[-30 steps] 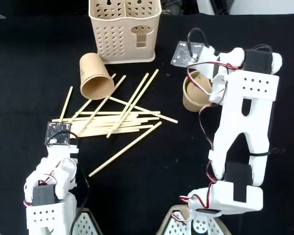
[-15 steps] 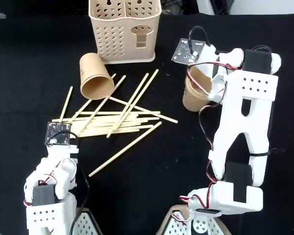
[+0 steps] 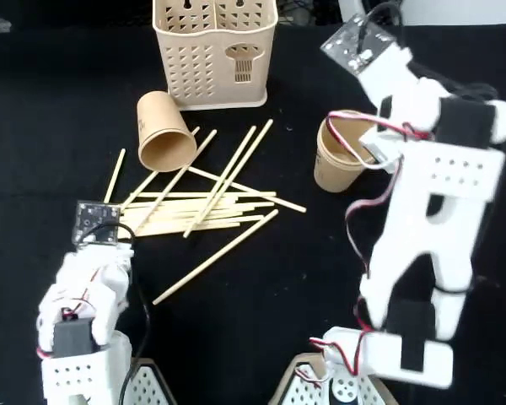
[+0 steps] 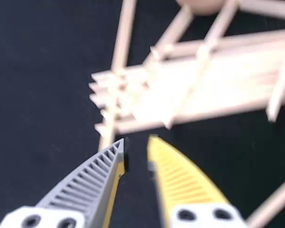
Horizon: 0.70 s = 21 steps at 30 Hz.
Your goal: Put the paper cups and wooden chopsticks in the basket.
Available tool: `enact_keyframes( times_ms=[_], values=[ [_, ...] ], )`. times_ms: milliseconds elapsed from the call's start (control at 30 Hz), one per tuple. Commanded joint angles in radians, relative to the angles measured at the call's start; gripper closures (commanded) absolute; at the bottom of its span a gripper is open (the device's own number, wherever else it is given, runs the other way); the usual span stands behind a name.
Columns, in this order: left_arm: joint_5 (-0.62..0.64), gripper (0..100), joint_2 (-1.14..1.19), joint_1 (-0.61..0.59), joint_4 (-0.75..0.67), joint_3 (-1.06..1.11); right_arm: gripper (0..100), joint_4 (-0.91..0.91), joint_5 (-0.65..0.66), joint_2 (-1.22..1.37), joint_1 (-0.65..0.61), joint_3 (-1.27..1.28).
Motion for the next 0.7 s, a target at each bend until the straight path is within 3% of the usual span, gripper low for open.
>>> enact_keyframes(
  times_ms=[0, 100, 367, 533, 667],
  values=[
    [0.015, 78, -0.006, -0.085, -0.101, -0.120, 71.6, 0.006, -0.025, -0.159, -0.017, 0.065],
    [0.005, 78, -0.003, -0.105, -0.180, -0.140, 71.6, -0.015, -0.025, -0.294, -0.038, 0.206],
    [-0.023, 75, 0.098, 0.015, -0.410, -0.064, 71.8, -0.101, -0.026, -0.704, -0.046, 0.624],
    [-0.023, 75, 0.362, 0.016, -0.565, -0.171, 71.9, -0.107, -0.080, -0.915, -0.043, 0.825],
    [-0.025, 75, 0.709, 0.085, -0.569, -0.397, 71.9, -0.107, -0.164, -1.013, -0.043, 0.915]
  ],
)
